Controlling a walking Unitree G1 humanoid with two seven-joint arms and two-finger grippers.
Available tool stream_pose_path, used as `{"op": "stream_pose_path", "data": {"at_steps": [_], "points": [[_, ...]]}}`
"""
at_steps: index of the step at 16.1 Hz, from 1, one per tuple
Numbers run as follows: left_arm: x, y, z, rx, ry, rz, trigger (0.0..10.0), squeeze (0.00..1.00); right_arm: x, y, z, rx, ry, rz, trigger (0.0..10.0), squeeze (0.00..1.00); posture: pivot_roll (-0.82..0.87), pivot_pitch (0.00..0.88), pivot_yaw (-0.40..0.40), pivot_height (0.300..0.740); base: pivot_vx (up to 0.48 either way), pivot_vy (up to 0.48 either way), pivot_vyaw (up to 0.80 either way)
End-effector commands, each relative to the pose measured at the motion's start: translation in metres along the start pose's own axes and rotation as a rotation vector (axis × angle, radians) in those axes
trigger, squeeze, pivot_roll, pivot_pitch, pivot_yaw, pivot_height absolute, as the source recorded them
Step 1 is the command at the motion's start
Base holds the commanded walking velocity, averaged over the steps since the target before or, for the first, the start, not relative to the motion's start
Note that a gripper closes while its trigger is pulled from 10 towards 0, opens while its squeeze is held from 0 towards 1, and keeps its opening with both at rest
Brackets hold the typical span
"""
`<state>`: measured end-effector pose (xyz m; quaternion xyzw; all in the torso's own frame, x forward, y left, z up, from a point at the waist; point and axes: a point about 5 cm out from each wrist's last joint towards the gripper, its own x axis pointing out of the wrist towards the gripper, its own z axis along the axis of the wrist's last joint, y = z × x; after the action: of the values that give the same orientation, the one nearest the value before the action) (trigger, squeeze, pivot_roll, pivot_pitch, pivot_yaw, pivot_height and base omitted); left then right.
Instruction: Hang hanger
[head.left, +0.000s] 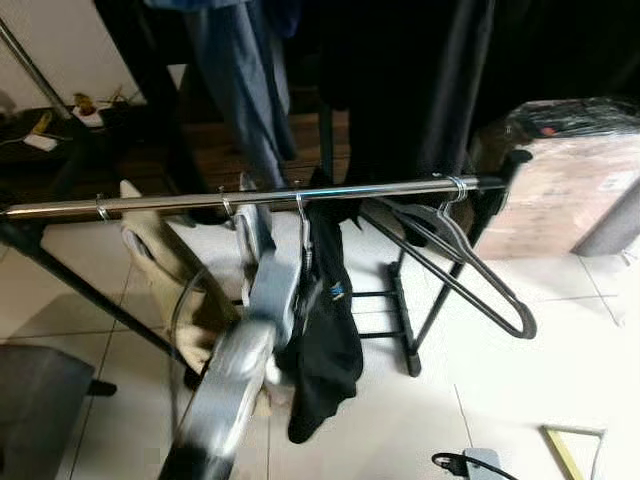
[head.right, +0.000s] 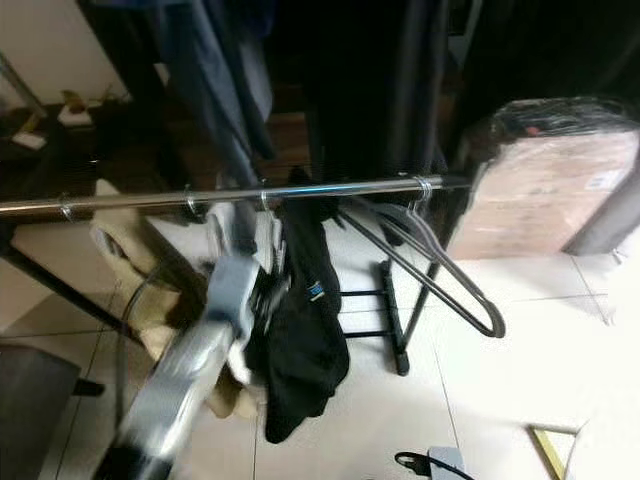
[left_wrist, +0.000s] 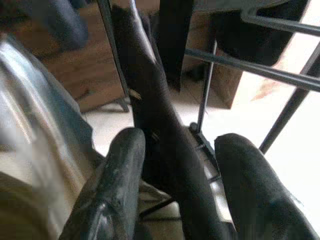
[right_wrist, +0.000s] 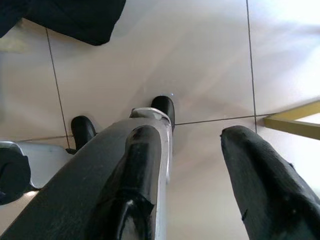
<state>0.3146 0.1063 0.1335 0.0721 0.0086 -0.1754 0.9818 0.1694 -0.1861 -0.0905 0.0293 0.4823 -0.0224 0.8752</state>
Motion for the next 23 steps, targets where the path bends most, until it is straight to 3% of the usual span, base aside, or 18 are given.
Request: {"op": "stream_pose_path", "data": {"at_steps": [1, 6, 7, 8, 9, 10, 12, 13, 15, 19, 21, 22, 23], "points": [[-0.008, 0.002, 0.010, 0.015, -0.055, -0.008, 10.0, 0.00, -0.005, 0.006, -0.033, 0.011, 0.127, 0.015, 10.0, 0.00, -0.13, 0.127, 0.071, 0.740, 0.000, 0.000, 0.00], [-0.049, 0.022, 0.015, 0.022, -0.148, 0.072, 10.0, 0.00, -0.001, 0.007, -0.019, 0.005, 0.103, 0.013, 10.0, 0.00, -0.10, 0.020, 0.074, 0.740, 0.000, 0.000, 0.00], [-0.066, 0.042, -0.006, 0.077, -0.070, 0.156, 10.0, 0.00, -0.001, 0.007, -0.017, 0.002, 0.098, 0.012, 10.0, 0.00, -0.08, 0.000, 0.077, 0.740, 0.000, 0.000, 0.00], [-0.074, 0.051, -0.021, 0.107, -0.013, 0.186, 10.0, 0.00, -0.001, 0.008, -0.015, 0.002, 0.096, 0.010, 10.0, 0.00, -0.08, 0.000, 0.079, 0.740, 0.000, 0.000, 0.00], [-0.081, 0.063, -0.048, 0.099, 0.127, 0.234, 10.0, 0.00, 0.000, 0.008, -0.014, 0.001, 0.095, 0.007, 10.0, 0.00, -0.07, 0.000, 0.080, 0.740, 0.000, 0.000, 0.00], [-0.092, 0.078, -0.079, 0.048, 0.253, 0.288, 10.0, 0.00, 0.000, 0.008, -0.012, 0.008, 0.090, 0.004, 10.0, 0.00, -0.06, 0.000, 0.080, 0.740, 0.000, 0.000, 0.00], [-0.102, 0.086, -0.111, -0.001, 0.396, 0.303, 10.0, 0.00, 0.001, 0.010, -0.010, 0.013, 0.087, 0.003, 10.0, 0.00, -0.06, 0.000, 0.085, 0.740, 0.000, 0.000, 0.00], [-0.121, 0.090, -0.154, -0.083, 0.611, 0.320, 10.0, 0.00, 0.001, 0.012, -0.009, 0.037, 0.081, 0.001, 10.0, 0.00, -0.07, 0.000, 0.094, 0.740, 0.000, 0.000, 0.00], [-0.128, 0.079, -0.179, -0.036, 0.739, 0.236, 10.0, 0.00, 0.001, 0.013, -0.008, 0.059, 0.078, -0.005, 10.0, 0.00, -0.07, 0.000, 0.094, 0.740, 0.000, 0.000, 0.00], [-0.135, 0.056, -0.206, -0.093, 0.920, 0.218, 10.0, 0.00, 0.001, 0.010, -0.012, 0.124, 0.095, -0.054, 10.0, 0.00, -0.08, 0.000, 0.074, 0.740, 0.000, 0.000, 0.00], [-0.144, 0.045, -0.217, -0.037, 1.029, 0.191, 10.0, 0.00, 0.000, 0.007, -0.015, 0.179, 0.100, -0.075, 10.0, 0.00, -0.09, 0.000, 0.063, 0.740, 0.000, 0.000, 0.00], [-0.145, 0.044, -0.219, -0.005, 1.052, 0.197, 10.0, 0.00, 0.000, 0.006, -0.015, 0.188, 0.100, -0.082, 10.0, 0.00, -0.09, 0.000, 0.053, 0.740, 0.000, 0.000, 0.00], [-0.142, 0.041, -0.219, -0.059, 1.044, 0.231, 10.0, 0.00, -0.001, 0.005, -0.017, 0.196, 0.104, -0.088, 10.0, 0.00, -0.10, 0.000, 0.054, 0.740, 0.000, 0.000, 0.00]]}}
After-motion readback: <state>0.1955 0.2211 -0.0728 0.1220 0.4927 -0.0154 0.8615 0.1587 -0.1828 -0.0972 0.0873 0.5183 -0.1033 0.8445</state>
